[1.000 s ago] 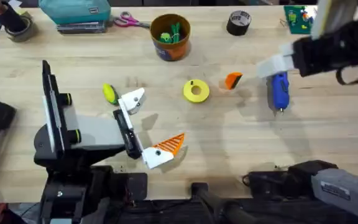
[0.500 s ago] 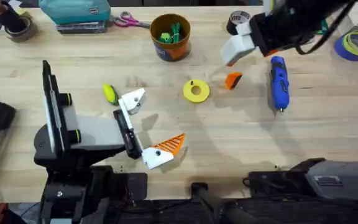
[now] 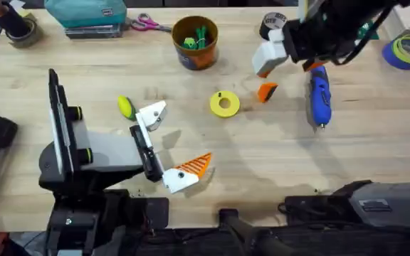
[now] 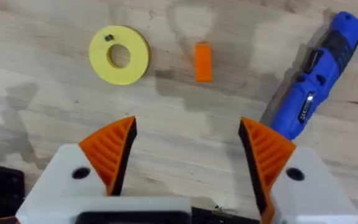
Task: Pick up the gripper from the table and insert it into the empty holder that is missing its gripper. Then pick up a screw, insert it into the mounting hole, and use the screwdriver to tighten it. Finally, clean up the table by picking up the vegetable and placing it into the bucket.
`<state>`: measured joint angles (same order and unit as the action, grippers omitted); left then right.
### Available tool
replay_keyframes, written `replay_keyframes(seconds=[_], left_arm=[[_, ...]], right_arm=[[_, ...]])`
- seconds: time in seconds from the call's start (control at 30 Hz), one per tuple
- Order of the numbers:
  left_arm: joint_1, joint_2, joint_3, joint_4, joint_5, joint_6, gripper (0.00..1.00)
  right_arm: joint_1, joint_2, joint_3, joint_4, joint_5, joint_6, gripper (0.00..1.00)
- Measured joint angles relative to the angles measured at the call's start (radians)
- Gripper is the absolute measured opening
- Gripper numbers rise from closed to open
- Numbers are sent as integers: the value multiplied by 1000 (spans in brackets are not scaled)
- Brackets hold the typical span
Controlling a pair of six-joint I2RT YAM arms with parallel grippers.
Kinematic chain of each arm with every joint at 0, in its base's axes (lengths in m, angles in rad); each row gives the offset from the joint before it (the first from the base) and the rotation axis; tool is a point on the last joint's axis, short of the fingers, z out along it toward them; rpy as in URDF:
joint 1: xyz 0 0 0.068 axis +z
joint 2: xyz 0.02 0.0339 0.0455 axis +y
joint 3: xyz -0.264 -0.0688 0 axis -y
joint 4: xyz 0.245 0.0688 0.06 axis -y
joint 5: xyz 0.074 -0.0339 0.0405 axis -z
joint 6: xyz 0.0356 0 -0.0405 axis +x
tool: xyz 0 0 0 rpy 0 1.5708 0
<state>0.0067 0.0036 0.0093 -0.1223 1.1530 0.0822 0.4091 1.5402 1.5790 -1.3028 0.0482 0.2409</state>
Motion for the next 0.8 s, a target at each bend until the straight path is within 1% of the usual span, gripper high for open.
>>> replay_keyframes(seconds=[0.27,0.5,0.63,0.8], left_arm=[[0,0,0,0,0,0,985],[0,0,0,0,0,0,985],[0,0,0,0,0,0,985],[0,0,0,0,0,0,985]], right_arm=[[-24,0,-124,62,14,5,997],[-29,0,-224,181,18,-40,996],[-29,15,-238,222,18,-45,996],[-35,69,-238,273,18,-49,997]])
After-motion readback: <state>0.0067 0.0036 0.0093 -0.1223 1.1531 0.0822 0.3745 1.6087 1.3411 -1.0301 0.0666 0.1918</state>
